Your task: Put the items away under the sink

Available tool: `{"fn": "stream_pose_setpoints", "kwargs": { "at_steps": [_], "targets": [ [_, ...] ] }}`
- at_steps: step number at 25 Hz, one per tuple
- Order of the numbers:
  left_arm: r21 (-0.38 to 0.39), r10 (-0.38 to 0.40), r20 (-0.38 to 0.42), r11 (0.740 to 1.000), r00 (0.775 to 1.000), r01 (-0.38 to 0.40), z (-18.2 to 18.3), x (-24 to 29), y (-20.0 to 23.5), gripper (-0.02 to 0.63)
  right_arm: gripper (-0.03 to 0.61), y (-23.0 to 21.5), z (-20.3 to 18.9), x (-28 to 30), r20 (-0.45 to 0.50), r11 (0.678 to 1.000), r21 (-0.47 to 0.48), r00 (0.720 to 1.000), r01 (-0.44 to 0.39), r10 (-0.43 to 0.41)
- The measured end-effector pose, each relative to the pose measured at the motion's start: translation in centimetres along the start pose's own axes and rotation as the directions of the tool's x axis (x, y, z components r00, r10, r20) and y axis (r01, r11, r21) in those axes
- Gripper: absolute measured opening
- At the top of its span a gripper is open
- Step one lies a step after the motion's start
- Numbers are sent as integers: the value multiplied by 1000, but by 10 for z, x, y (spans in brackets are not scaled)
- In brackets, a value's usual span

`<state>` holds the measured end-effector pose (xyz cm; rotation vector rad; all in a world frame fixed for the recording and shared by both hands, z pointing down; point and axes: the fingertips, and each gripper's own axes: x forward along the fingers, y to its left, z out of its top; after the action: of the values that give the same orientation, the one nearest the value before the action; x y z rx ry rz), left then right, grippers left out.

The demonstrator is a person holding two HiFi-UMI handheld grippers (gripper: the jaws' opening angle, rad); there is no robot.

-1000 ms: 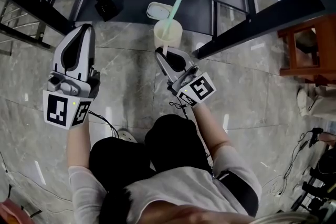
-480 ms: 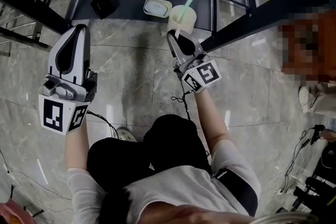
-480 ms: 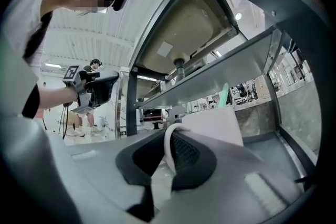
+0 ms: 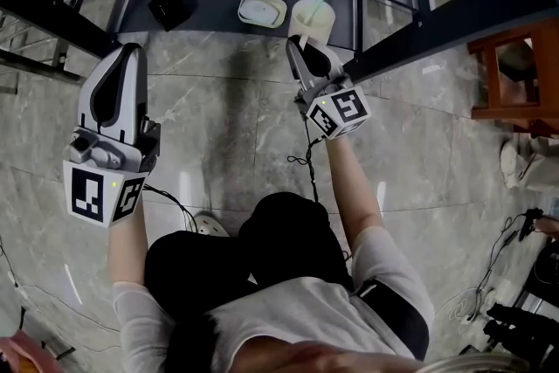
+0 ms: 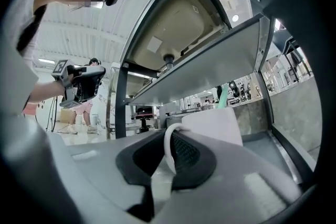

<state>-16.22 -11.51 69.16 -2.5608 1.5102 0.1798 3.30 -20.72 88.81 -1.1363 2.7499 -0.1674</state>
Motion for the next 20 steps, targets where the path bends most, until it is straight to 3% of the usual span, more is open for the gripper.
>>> {"fn": "stream_pose_setpoints", "kwargs": {
  "at_steps": [20],
  "targets": [
    [-3, 5, -26, 1000, 1000, -5, -12, 4, 3, 8, 29, -26, -22, 14, -38, 999, 4, 998, 54, -54]
  ]
}}
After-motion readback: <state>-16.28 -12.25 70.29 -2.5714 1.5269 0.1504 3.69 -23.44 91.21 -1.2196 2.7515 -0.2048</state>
